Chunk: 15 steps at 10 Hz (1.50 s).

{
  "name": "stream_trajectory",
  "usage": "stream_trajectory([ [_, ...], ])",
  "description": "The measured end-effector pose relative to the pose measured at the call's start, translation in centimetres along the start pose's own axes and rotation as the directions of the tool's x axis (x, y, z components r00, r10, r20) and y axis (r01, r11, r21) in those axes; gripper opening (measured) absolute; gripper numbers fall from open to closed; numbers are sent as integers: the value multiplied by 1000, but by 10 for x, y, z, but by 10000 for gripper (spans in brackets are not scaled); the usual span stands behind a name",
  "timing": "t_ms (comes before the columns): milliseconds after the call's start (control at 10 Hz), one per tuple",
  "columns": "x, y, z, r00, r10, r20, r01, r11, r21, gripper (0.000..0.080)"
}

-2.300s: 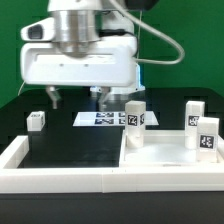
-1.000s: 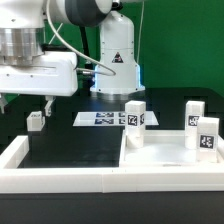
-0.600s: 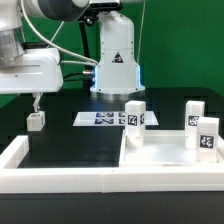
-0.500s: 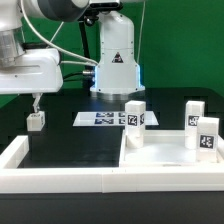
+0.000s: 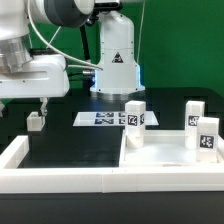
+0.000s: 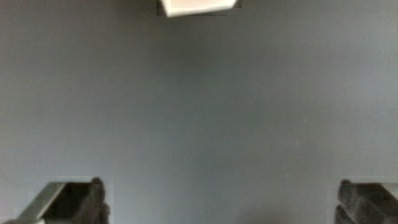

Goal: Assemble square table

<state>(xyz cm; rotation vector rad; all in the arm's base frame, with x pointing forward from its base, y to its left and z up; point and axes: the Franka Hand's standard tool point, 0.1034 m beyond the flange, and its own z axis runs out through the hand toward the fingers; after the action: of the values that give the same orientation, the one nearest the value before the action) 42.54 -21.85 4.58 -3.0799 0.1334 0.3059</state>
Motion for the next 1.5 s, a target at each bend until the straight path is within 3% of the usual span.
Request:
stream_trajectory([
  [300, -1, -1, 1, 1000, -4, 18, 4, 1000, 9, 649],
  [400, -4, -4, 2, 999, -3, 50, 2, 1000, 24, 649],
  [600, -7, -10, 5, 979, -14, 204, 3, 999, 53, 649],
  [700, -9, -9, 11, 970, -28, 240, 21, 999, 32, 649],
  [900, -23, -11, 21, 939, -50, 341, 43, 999, 29, 649],
  [1200, -42, -1, 22, 843, -59, 535, 39, 998, 49, 649],
  [1500, -38, -4, 27, 804, -67, 591, 45, 998, 52, 649],
])
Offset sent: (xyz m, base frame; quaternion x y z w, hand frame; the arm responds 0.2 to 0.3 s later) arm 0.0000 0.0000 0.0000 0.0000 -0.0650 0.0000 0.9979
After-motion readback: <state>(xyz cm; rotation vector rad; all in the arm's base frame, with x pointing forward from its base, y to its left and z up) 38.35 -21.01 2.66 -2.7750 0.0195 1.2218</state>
